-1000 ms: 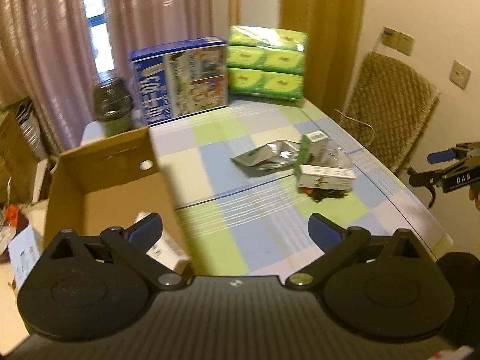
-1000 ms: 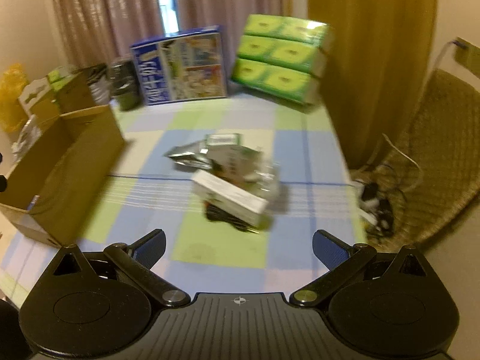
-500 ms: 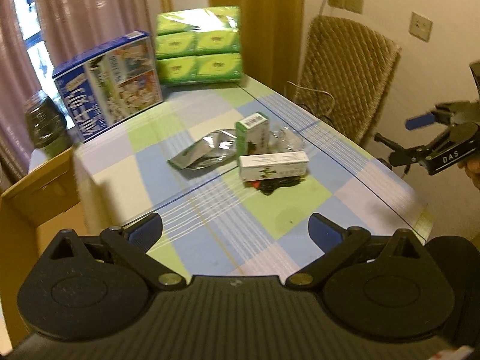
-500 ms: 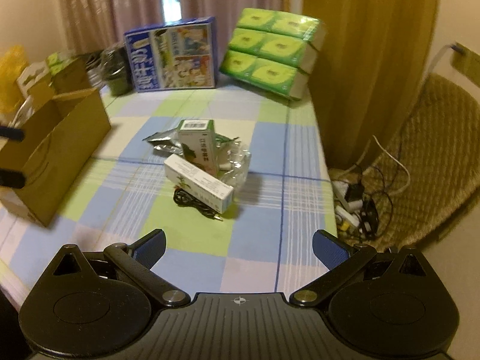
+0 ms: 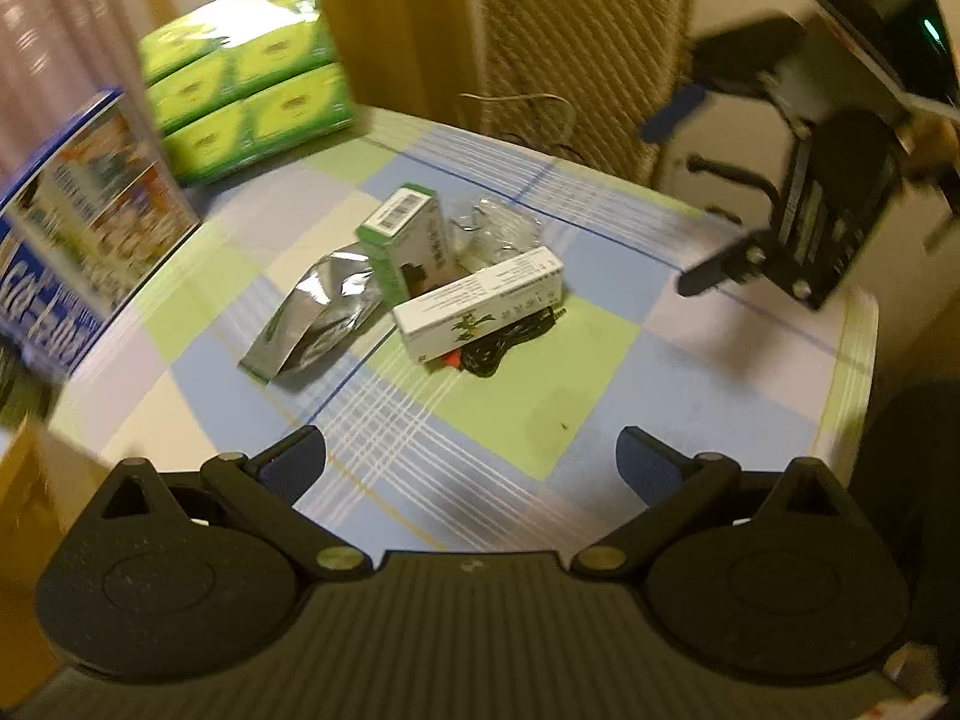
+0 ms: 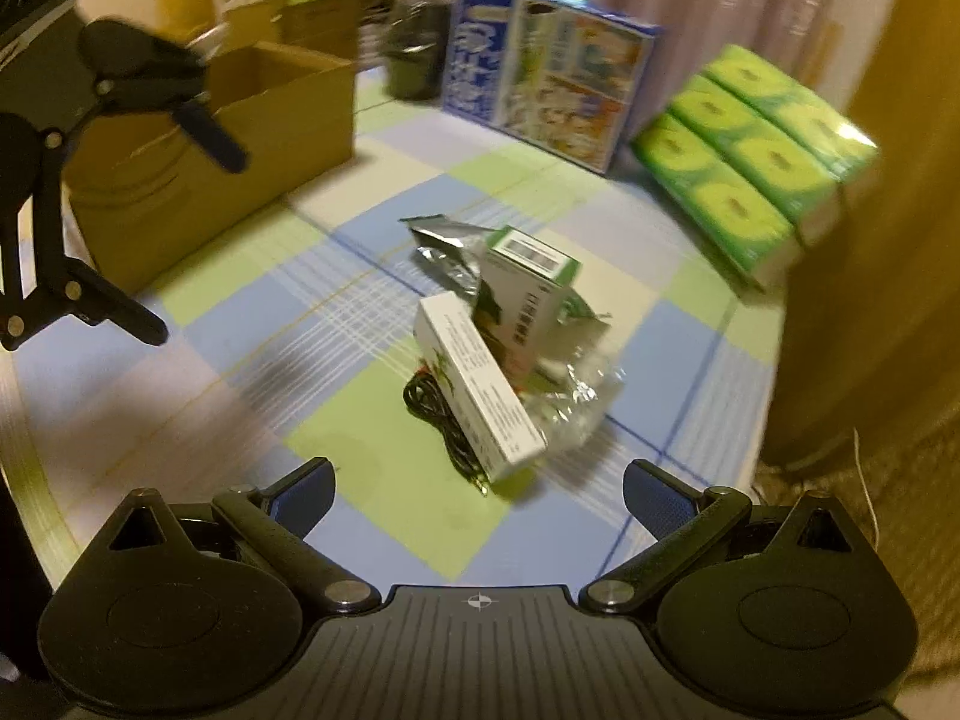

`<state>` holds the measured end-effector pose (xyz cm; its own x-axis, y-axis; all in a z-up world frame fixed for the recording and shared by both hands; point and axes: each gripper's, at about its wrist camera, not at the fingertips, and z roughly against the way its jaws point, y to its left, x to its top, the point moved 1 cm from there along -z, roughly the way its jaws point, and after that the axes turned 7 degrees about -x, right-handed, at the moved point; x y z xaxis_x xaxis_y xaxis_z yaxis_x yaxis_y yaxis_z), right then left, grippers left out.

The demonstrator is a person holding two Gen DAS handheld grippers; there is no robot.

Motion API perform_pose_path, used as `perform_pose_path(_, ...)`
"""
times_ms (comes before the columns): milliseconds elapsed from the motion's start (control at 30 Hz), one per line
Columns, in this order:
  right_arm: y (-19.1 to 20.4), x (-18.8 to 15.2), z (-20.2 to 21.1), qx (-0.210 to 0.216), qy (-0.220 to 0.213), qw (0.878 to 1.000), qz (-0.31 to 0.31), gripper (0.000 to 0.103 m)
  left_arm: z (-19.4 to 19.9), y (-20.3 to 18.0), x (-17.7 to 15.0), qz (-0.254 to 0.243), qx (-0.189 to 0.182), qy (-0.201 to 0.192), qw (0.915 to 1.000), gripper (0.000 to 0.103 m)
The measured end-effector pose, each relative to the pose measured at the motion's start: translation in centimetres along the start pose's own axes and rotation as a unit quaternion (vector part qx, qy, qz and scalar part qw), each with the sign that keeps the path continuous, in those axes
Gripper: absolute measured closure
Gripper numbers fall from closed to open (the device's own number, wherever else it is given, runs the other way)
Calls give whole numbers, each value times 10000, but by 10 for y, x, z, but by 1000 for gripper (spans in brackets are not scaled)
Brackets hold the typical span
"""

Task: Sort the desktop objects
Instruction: 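Move both tools over to the remaining items on the table, then grasp the white medicine box with the right tool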

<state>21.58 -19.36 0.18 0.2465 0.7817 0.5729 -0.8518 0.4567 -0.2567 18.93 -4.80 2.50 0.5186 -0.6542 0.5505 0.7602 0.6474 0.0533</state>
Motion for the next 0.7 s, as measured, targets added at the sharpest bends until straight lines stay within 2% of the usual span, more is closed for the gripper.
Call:
perform_pose_path(67, -1, 7, -12, 127, 90, 9997, 190, 14, -9, 0, 2, -291, -77, 28, 9995, 2)
perform_pose_path(200, -2, 17, -33, 244, 180, 9985, 462, 20, -28, 4, 8, -536, -337, 174, 9978, 2)
perform_pose_path(333, -3, 25, -53, 369, 276, 9969, 639, 31, -43, 6, 10, -822, -324, 220, 9958, 2)
perform_pose_path(533, 0, 32, -81, 488, 453, 9938, 896, 36, -58, 20, 12, -760, -471, 62, 9960, 2)
perform_pose_path(700, 4, 38, -99, 543, 581, 9914, 1036, 40, -72, 28, 13, -774, -465, 225, 9957, 2)
